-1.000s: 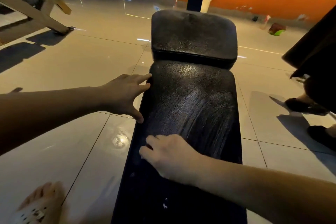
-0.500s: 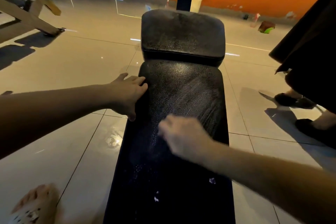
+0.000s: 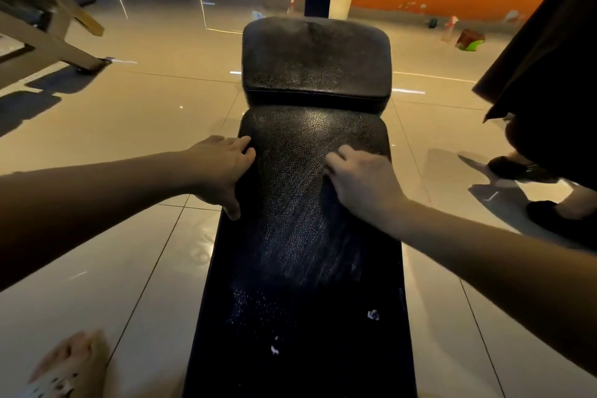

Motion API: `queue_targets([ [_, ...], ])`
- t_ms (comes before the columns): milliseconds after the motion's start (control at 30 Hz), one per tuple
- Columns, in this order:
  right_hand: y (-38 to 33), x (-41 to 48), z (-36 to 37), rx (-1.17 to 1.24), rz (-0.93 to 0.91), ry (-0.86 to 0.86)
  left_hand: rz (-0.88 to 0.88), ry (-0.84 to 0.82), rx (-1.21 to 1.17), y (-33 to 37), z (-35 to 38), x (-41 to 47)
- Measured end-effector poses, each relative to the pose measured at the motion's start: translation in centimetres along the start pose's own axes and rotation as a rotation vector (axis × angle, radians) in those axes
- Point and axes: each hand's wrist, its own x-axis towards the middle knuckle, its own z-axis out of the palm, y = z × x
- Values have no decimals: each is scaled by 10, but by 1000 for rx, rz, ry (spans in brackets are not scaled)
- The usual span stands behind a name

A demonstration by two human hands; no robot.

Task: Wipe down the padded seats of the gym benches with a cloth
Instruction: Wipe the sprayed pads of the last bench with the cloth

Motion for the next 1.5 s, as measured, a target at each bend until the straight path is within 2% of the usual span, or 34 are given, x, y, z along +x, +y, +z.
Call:
queue_targets([
  [133,-67,-51,-16,291,-365,-171,-12,1,-27,1,-1,-2],
  [200,-74,-65,-22,300,-511,-239,-10,6,-21,2,-1,-2],
  [267,-49,-54,-17,244,-432,-187,-6,12,-17,2,-1,-2],
  [333,-1,-27,-9,102,-212,-45,-5,14,-34,1,0,-3],
  [433,56,0,-8,-60,102,-17,-3,27,-70,-3,4,-5],
  [500,50,-3,-6,-65,114,3,1,33,-89,-4,6,-6],
  [567,16,-19,-7,-8,25,-2,1,29,-104,-6,8,-7],
  [633,-23,-39,-11,155,-100,-45,4,28,-108,-7,9,-6],
  [700,-56,-59,-20,287,-314,-140,6,28,-103,-6,9,-5],
  [767,-68,-73,-21,239,-580,-219,-2,27,-93,-3,7,-3],
  [800,-60,-69,-20,214,-621,-222,-5,26,-90,-3,7,-2],
  [867,-27,-46,-14,150,-473,-144,-7,26,-98,-4,9,0],
  [933,18,-14,-7,18,-183,-10,-1,27,-110,-6,12,0],
  [1000,44,6,-7,-76,47,5,3,29,-114,-7,14,0],
  [1033,41,8,-7,-74,80,6,4,29,-117,-7,14,0],
  [1133,-16,-11,-11,69,-46,-20,4,33,-117,-7,14,3],
  [1233,-91,-47,-18,310,-360,-234,9,36,-117,-9,15,3],
  [1300,-106,-57,-17,311,-569,-344,12,38,-117,-9,16,4],
  [1333,-98,-50,-16,298,-582,-334,15,40,-117,-9,16,5],
  [1400,-65,-22,-8,228,-437,-213,19,47,-121,-11,18,5],
  [1467,-16,17,0,49,-186,-46,20,41,-137,-12,19,3],
  [1500,6,33,1,-36,-53,-30,20,43,-141,-12,20,3],
])
